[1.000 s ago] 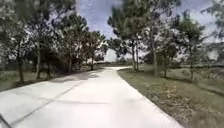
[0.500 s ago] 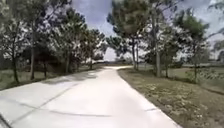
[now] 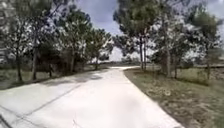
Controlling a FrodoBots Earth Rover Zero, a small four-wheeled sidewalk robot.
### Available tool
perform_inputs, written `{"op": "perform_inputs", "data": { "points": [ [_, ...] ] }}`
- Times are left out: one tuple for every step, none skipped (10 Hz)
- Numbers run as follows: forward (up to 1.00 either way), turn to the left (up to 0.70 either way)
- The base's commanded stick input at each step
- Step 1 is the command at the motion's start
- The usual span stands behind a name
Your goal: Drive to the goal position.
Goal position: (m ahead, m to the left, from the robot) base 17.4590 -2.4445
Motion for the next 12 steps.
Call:
{"op": "perform_inputs", "data": {
  "points": [
    [0.70, 0.00],
    [0.70, 0.00],
    [0.70, 0.00],
    [0.70, 0.00],
    [0.70, 0.00],
    [0.70, 0.00],
    [0.70, 0.00],
    [0.70, 0.00],
    [0.70, 0.00],
    [0.70, 0.00],
    [0.70, 0.00],
    [0.70, 0.00]
  ]
}}
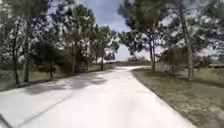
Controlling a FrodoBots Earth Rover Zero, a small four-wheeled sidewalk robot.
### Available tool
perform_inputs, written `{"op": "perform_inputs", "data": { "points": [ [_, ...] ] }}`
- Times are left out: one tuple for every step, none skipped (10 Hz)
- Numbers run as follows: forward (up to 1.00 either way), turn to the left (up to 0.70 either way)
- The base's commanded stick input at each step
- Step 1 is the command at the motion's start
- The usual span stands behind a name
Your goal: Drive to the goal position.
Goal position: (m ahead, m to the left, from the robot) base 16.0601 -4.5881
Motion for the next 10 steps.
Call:
{"op": "perform_inputs", "data": {
  "points": [
    [0.70, 0.00],
    [0.70, 0.00],
    [0.70, 0.00],
    [0.70, 0.00],
    [0.70, 0.00],
    [0.70, 0.00],
    [0.70, 0.00],
    [0.70, 0.00],
    [0.70, 0.00],
    [0.70, 0.00]
  ]
}}
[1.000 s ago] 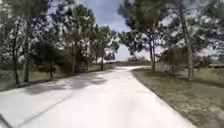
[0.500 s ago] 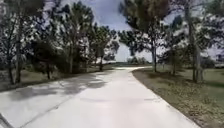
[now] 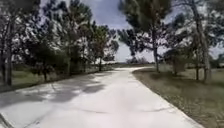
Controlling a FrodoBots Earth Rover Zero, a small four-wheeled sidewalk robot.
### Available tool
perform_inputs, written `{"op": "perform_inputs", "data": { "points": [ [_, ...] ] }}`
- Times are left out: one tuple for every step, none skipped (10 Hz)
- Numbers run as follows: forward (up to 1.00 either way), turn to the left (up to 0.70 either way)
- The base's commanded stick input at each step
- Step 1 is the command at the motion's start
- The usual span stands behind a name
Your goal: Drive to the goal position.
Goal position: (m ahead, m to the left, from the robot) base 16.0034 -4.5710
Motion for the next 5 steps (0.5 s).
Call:
{"op": "perform_inputs", "data": {
  "points": [
    [0.70, 0.00],
    [0.70, 0.00],
    [0.70, 0.00],
    [0.70, 0.00],
    [0.70, 0.00]
  ]
}}
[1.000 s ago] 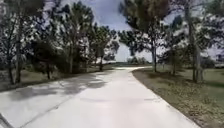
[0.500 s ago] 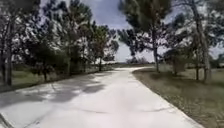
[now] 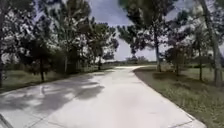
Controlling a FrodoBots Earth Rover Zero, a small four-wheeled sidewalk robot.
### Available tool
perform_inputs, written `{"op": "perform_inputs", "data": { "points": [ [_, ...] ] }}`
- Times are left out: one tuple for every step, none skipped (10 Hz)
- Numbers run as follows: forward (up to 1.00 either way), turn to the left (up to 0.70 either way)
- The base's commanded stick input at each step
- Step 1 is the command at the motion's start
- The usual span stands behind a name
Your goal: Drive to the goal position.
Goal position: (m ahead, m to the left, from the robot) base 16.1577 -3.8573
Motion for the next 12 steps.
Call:
{"op": "perform_inputs", "data": {
  "points": [
    [0.70, 0.00],
    [0.70, 0.00],
    [0.70, 0.00],
    [0.70, 0.00],
    [0.70, 0.00],
    [0.70, 0.00],
    [0.70, 0.00],
    [0.70, 0.00],
    [0.70, 0.00],
    [0.70, 0.00],
    [0.70, 0.00],
    [0.70, 0.00]
  ]
}}
